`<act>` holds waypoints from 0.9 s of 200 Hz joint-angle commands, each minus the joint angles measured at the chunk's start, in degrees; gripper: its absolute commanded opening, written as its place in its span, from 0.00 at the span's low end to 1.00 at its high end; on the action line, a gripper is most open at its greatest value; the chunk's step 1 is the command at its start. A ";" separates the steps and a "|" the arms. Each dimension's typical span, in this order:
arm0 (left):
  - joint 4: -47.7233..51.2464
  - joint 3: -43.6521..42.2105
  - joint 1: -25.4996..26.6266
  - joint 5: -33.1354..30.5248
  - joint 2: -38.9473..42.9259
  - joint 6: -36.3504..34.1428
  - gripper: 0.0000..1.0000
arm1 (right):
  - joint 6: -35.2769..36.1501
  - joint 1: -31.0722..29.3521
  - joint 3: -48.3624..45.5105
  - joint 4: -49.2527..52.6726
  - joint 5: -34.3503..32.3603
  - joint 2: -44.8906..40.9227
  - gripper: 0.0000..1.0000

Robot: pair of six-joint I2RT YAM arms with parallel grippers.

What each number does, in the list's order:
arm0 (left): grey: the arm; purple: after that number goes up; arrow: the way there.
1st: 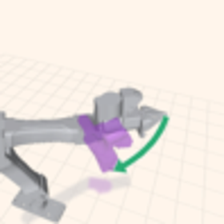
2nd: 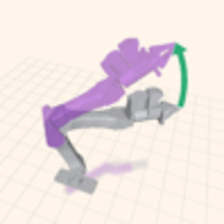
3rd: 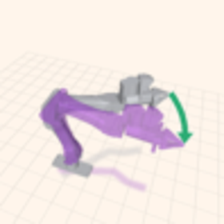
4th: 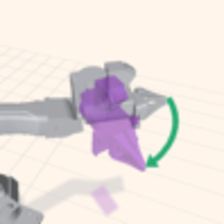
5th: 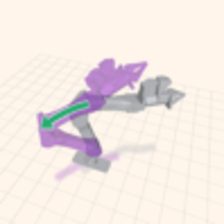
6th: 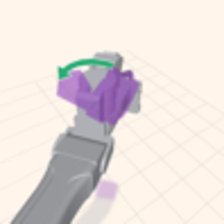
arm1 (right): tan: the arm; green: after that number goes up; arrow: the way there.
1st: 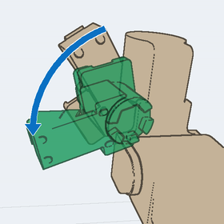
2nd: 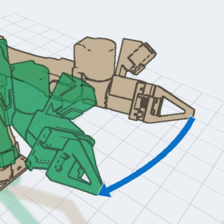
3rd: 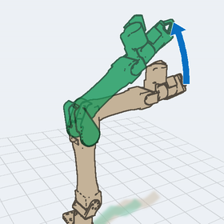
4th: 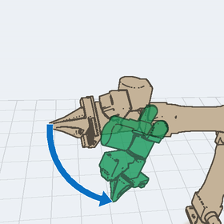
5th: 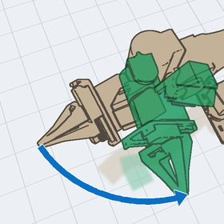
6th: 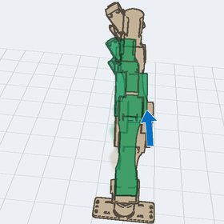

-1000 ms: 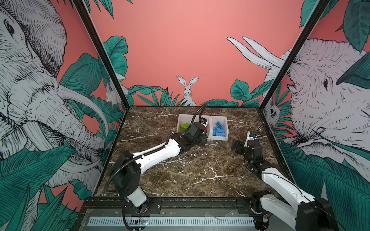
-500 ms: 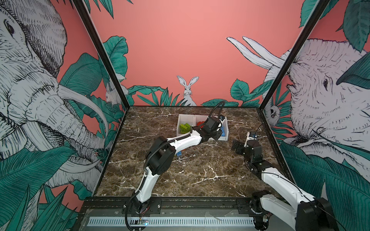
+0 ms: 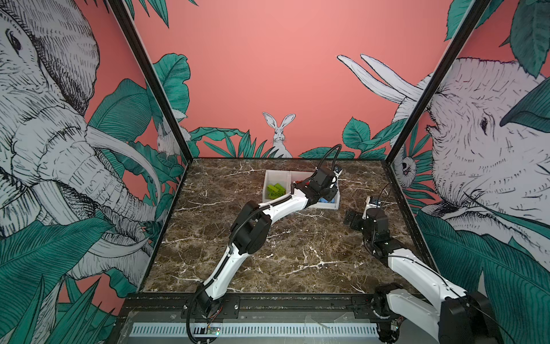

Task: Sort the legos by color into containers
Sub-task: 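Open the left gripper to drop the blue brick into the nearest compartment, then move the left gripper back over the loose bricks in front of the bin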

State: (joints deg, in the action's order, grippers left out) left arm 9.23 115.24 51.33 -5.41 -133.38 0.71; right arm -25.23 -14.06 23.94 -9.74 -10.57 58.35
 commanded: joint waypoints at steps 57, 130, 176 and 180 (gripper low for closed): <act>4.09 6.16 -1.63 -0.32 -2.78 -0.72 0.51 | 0.75 0.28 -0.09 -2.76 -0.55 0.45 0.98; 4.96 -5.33 -1.85 -2.87 9.11 0.08 0.60 | 0.53 0.30 -0.09 -2.65 -0.29 0.03 0.98; 6.20 -23.67 -1.77 -7.36 25.38 3.83 0.60 | 0.12 0.33 -0.07 -3.09 0.11 0.45 0.98; 6.58 -25.34 -1.86 -7.89 26.97 4.24 0.60 | 0.18 0.34 -0.12 -3.09 0.19 0.53 0.98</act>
State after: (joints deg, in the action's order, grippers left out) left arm 14.22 96.38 49.41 -9.54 -116.79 2.04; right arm -25.06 -13.91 23.94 -10.15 -10.46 58.52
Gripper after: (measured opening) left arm 0.605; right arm 0.983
